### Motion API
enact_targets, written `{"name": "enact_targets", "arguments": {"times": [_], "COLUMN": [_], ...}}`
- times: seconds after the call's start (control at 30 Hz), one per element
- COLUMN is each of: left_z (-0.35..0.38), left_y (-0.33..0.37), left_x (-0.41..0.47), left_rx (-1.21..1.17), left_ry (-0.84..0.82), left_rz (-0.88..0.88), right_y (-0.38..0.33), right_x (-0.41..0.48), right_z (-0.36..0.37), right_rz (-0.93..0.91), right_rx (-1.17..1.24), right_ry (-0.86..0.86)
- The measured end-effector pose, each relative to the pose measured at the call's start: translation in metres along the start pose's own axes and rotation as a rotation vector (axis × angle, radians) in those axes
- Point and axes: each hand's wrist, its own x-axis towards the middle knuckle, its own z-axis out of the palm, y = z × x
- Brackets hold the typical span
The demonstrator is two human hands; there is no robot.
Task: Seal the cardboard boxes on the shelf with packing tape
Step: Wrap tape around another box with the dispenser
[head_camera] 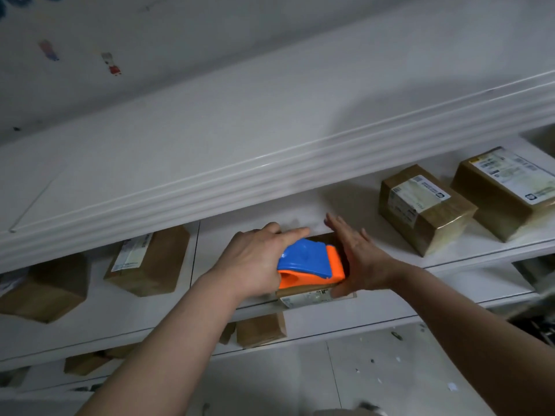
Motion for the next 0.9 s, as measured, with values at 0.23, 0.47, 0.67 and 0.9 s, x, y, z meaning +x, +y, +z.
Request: {"name": "enact_targets", "arguments": {"times": [0.23, 0.47, 0.67, 0.9], "left_z": [-0.006, 0.017, 0.033, 0.04], "left_y": [-0.039, -0.119, -0.108, -0.101], "left_x": [-0.019, -0.069, -0.056, -0.053], "left_rx": [-0.064, -0.169, -0.133, -0.118], "left_ry": [-0.09, -0.146, -0.166, -0.14], "left_rz": [-0.115, -0.279, -0.27, -0.285], "right_y": [0.009, 0.006, 0.006, -0.007], "right_x": [0.001, 0.002, 0.004, 0.0], "right_z": [0.001, 0.0, 0.001, 0.011], "right_rz": [0.017, 0.013, 0.006, -0.015], "right_rx": [-0.117, -0.143, -0.167, -0.501], "right_ry": [0.028, -0.004, -0.008, -0.061]}}
